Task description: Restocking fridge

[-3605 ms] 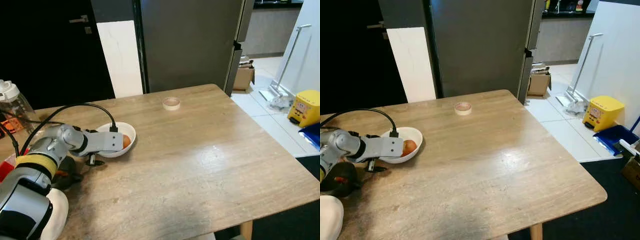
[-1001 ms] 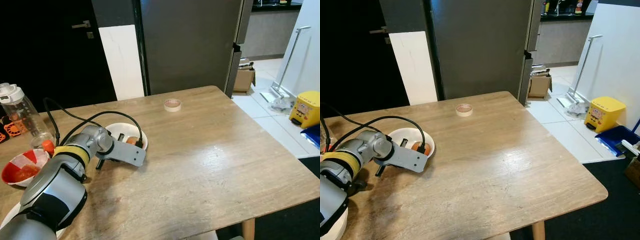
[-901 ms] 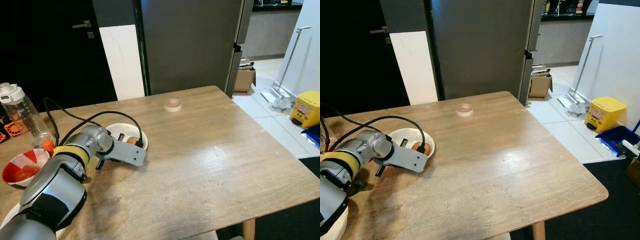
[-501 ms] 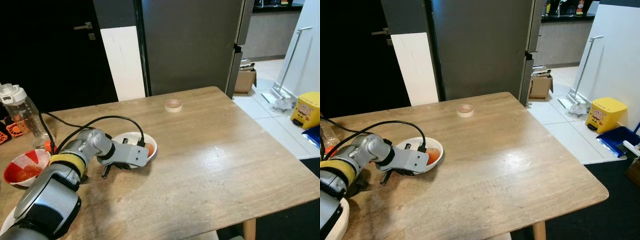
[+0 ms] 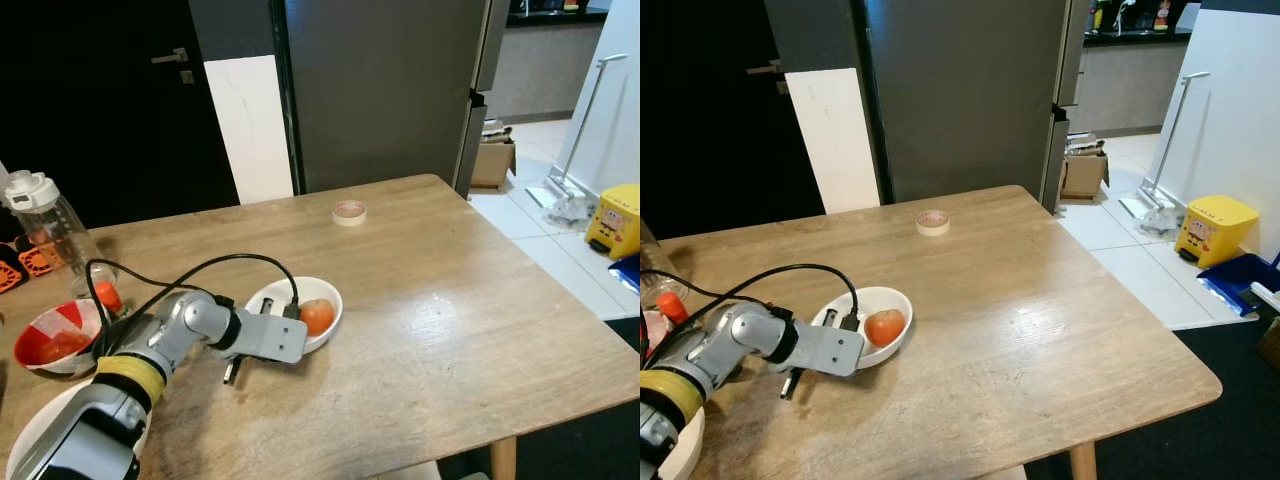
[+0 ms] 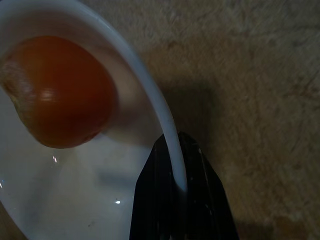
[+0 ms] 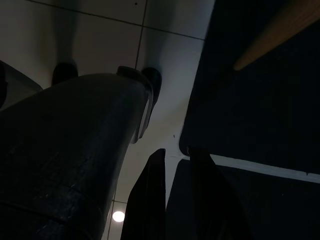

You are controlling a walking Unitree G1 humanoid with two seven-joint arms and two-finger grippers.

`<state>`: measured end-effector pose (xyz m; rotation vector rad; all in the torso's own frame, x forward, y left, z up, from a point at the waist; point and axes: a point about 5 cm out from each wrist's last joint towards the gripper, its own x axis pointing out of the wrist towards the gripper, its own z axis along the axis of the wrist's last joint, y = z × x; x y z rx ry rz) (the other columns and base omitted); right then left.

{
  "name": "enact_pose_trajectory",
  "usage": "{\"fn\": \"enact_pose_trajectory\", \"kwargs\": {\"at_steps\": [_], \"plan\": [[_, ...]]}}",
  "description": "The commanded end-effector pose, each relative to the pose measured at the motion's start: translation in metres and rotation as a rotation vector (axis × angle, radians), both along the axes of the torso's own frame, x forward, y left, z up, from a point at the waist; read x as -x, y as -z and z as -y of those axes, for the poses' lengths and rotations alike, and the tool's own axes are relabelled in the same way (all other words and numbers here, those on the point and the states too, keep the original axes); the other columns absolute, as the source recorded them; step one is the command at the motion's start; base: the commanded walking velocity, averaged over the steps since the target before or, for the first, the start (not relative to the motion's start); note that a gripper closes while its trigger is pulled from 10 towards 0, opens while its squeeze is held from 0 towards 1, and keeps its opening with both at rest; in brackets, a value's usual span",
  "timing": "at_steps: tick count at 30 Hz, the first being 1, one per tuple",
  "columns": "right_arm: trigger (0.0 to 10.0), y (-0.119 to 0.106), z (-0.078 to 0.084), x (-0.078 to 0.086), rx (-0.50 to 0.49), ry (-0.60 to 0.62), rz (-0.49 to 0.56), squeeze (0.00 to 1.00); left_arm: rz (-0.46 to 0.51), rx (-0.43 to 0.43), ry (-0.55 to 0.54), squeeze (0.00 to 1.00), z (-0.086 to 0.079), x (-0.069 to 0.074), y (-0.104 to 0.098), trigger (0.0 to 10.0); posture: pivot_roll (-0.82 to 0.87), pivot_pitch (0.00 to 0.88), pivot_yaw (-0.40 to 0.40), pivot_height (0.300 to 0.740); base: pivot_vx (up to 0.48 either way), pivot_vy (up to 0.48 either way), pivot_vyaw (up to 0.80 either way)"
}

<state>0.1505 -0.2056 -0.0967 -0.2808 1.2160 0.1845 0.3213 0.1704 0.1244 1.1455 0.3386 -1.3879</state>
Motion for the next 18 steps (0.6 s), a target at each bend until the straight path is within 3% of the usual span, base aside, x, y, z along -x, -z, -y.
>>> {"fn": "enact_pose_trajectory", "kwargs": {"at_steps": [1,18], "plan": [[10.0,0.000,0.001,0.001,0.002,-0.008,-0.005,0.00,0.005,0.037,-0.003,0.00,0.006,0.003,0.003,10.0,-0.09,0.000,0.054,0.740,0.000,0.000,0.00],[10.0,0.000,0.001,0.001,0.006,-0.009,-0.004,0.00,0.006,0.080,-0.004,0.00,0.017,0.016,0.006,10.0,-0.09,0.000,0.055,0.740,0.000,0.000,0.00]]}}
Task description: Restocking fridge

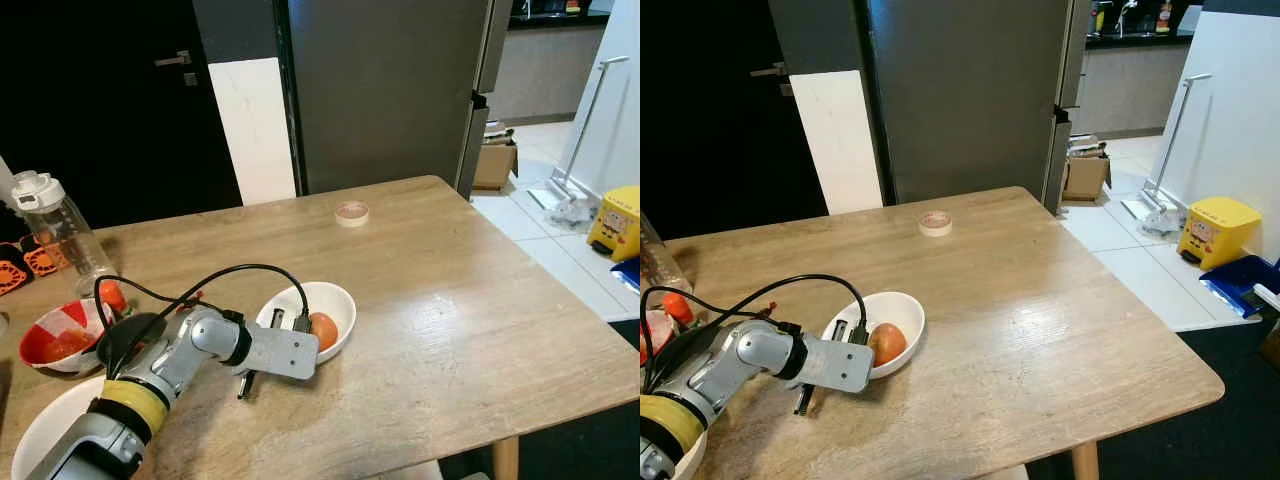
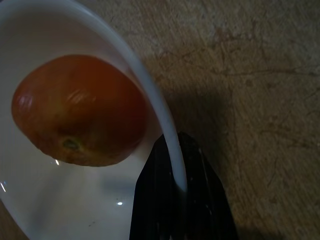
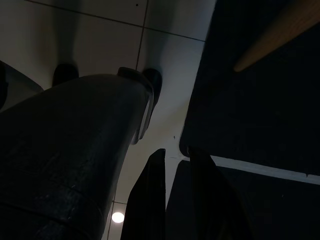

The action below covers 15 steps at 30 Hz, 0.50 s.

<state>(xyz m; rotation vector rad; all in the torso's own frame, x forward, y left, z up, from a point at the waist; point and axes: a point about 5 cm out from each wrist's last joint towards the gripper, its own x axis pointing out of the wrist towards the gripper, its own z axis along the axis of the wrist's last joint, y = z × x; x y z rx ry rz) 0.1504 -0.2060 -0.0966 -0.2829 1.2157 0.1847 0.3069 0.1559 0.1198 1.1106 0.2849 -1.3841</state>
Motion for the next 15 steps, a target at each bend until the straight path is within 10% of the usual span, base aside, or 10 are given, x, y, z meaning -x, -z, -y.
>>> {"fn": "enact_pose_trajectory", "kwargs": {"at_steps": [1,15], "plan": [[10.0,0.0001,0.0010,0.0008,0.005,-0.007,-0.004,0.00,-0.008,0.025,-0.008,0.00,0.0027,0.0011,0.0016,10.0,-0.09,0.000,0.055,0.740,0.000,0.000,0.00],[10.0,0.0000,0.0010,0.0003,0.005,-0.007,-0.002,0.00,-0.001,0.050,-0.022,0.00,0.0055,0.0040,-0.0027,10.0,-0.09,0.000,0.050,0.740,-0.035,0.000,0.00]]}}
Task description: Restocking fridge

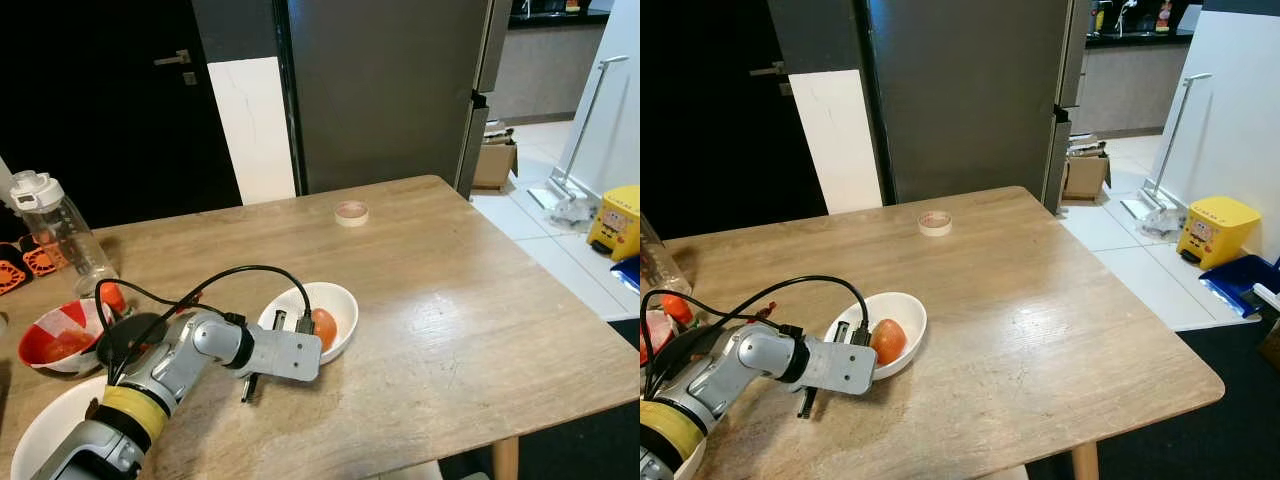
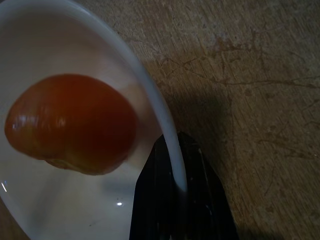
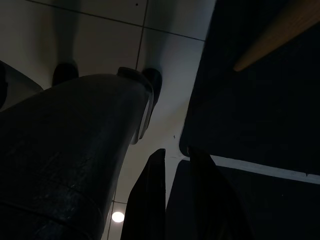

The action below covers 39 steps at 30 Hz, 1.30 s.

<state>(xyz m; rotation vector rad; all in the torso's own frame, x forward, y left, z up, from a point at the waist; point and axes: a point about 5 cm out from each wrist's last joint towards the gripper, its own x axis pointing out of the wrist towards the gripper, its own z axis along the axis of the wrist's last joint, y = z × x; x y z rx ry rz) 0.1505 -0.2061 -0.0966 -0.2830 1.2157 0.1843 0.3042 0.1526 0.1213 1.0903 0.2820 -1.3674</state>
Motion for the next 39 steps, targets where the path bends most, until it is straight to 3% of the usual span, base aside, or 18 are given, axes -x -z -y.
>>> {"fn": "enact_pose_trajectory", "kwargs": {"at_steps": [1,39], "plan": [[10.0,0.0000,0.0009,0.0004,0.005,-0.007,-0.002,0.00,0.000,0.032,-0.003,0.00,0.0022,0.0013,-0.0012,10.0,-0.09,0.000,0.050,0.740,-0.244,0.000,0.00],[10.0,-0.0001,0.0012,0.0003,0.007,-0.016,-0.004,0.00,0.003,0.025,0.012,0.00,0.0025,0.0046,-0.0093,10.0,-0.09,0.000,0.049,0.740,-0.289,0.000,0.00]]}}
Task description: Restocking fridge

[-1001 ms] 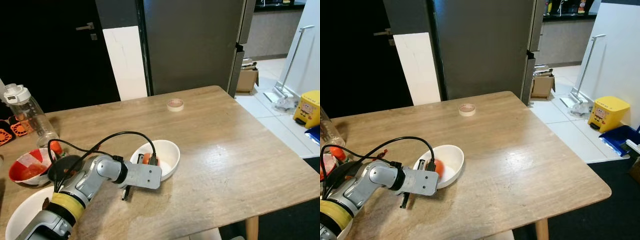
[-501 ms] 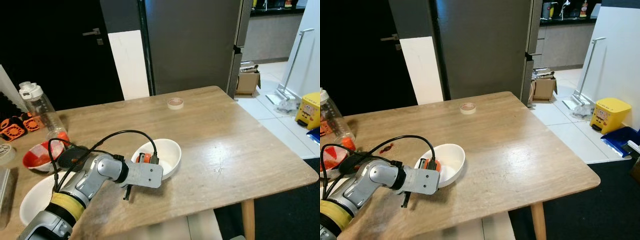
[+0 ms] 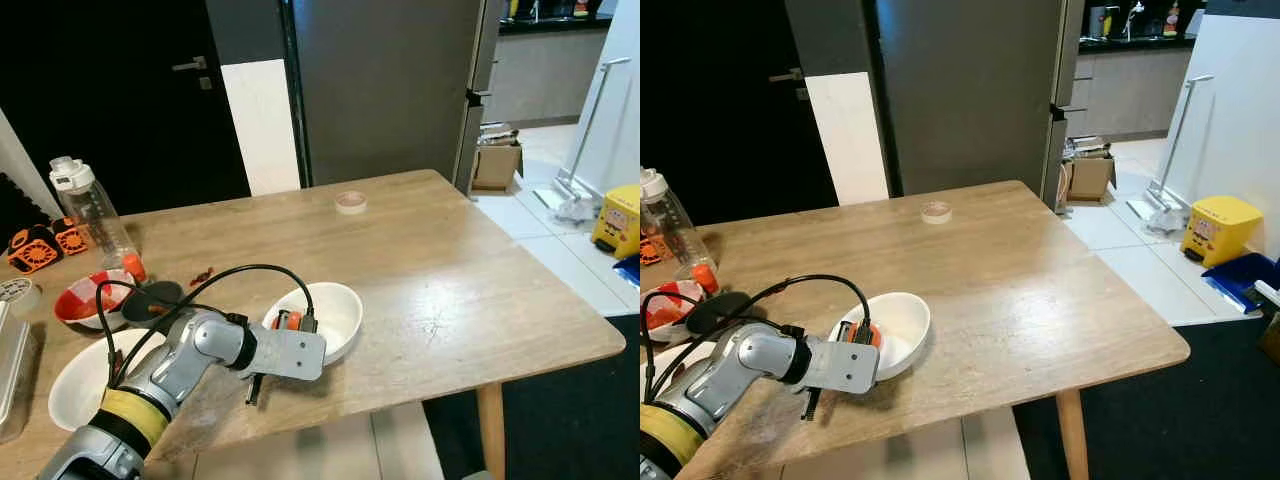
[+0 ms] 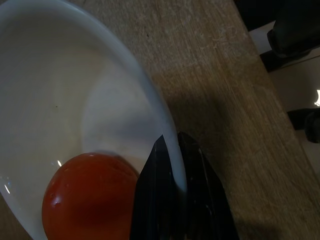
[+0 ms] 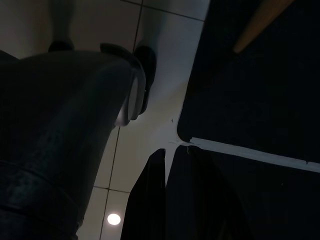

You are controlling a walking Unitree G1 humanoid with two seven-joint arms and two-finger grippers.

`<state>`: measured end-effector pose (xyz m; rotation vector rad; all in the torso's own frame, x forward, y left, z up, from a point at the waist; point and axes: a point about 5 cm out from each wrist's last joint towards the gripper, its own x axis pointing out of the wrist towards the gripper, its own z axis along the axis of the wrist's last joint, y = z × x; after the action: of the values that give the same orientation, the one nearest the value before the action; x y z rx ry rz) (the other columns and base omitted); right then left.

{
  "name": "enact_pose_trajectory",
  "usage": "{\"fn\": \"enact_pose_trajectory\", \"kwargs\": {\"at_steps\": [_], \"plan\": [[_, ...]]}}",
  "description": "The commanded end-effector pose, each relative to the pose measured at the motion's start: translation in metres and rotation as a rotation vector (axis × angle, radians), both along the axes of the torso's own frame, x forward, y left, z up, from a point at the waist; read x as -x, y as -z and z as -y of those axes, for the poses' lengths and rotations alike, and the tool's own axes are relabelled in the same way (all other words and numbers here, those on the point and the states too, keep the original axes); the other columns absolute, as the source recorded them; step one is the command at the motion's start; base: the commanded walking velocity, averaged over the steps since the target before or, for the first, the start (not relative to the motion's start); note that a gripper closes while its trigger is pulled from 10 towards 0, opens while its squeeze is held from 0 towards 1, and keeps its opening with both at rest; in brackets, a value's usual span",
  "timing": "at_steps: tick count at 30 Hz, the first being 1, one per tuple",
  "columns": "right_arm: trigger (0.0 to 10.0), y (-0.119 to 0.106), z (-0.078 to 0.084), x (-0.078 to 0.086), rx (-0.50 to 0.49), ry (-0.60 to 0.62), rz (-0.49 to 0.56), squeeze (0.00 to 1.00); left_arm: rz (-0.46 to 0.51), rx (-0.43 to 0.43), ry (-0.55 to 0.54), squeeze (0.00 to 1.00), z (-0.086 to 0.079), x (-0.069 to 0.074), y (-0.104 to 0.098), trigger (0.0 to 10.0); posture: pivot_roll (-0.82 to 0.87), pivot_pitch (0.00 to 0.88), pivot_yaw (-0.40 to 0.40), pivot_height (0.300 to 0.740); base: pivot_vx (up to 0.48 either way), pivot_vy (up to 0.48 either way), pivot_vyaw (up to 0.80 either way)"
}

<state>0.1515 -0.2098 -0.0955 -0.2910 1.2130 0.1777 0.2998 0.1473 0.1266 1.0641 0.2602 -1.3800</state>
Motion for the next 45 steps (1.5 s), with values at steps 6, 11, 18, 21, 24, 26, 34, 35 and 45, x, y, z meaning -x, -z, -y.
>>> {"fn": "enact_pose_trajectory", "kwargs": {"at_steps": [6,11,18,21,24,26,34,35,45], "plan": [[10.0,0.0008,-0.0025,0.0011,-0.001,-0.020,-0.007,0.00,0.006,-0.005,0.005,0.00,-0.0017,0.0006,-0.0039,10.0,-0.09,0.000,0.049,0.740,-0.310,0.000,0.00],[10.0,0.0009,-0.0026,0.0011,0.000,-0.020,-0.007,0.00,0.005,-0.006,0.007,0.00,-0.0013,0.0008,-0.0038,10.0,-0.09,0.000,0.047,0.740,-0.312,0.000,0.00],[10.0,0.0010,-0.0028,0.0013,-0.001,-0.018,-0.008,0.00,0.002,-0.006,0.005,0.00,-0.0016,0.0013,-0.0033,10.0,-0.09,0.000,0.047,0.740,-0.314,0.000,0.00],[10.0,0.0010,-0.0030,0.0012,-0.003,-0.017,-0.008,0.00,0.001,-0.007,0.005,0.00,-0.0019,0.0015,-0.0035,10.0,-0.09,0.000,0.049,0.740,-0.312,0.000,0.00],[10.0,0.0010,-0.0030,0.0011,-0.004,-0.017,-0.008,0.00,0.000,-0.007,0.005,0.00,-0.0018,0.0016,-0.0036,10.0,-0.09,0.000,0.051,0.740,-0.316,0.000,0.00],[10.0,0.0009,-0.0031,0.0011,-0.004,-0.016,-0.008,0.00,-0.001,-0.007,0.005,0.00,-0.0020,0.0017,-0.0038,10.0,-0.09,0.000,0.051,0.740,-0.315,0.000,0.00],[10.0,0.0009,-0.0031,0.0010,-0.004,-0.015,-0.008,0.00,-0.003,-0.005,0.005,0.00,-0.0022,0.0028,-0.0037,10.0,-0.09,0.000,0.051,0.740,-0.315,0.000,0.00],[10.0,0.0009,-0.0029,0.0009,-0.004,-0.015,-0.008,0.00,-0.003,-0.005,0.005,0.00,-0.0020,0.0028,-0.0039,10.0,-0.09,0.000,0.050,0.740,-0.311,0.000,0.00],[10.0,0.0008,-0.0027,0.0008,-0.005,-0.015,-0.008,0.00,-0.009,-0.005,0.007,0.00,-0.0021,0.0037,-0.0040,10.0,-0.09,0.000,0.050,0.740,-0.314,0.000,0.00]]}}
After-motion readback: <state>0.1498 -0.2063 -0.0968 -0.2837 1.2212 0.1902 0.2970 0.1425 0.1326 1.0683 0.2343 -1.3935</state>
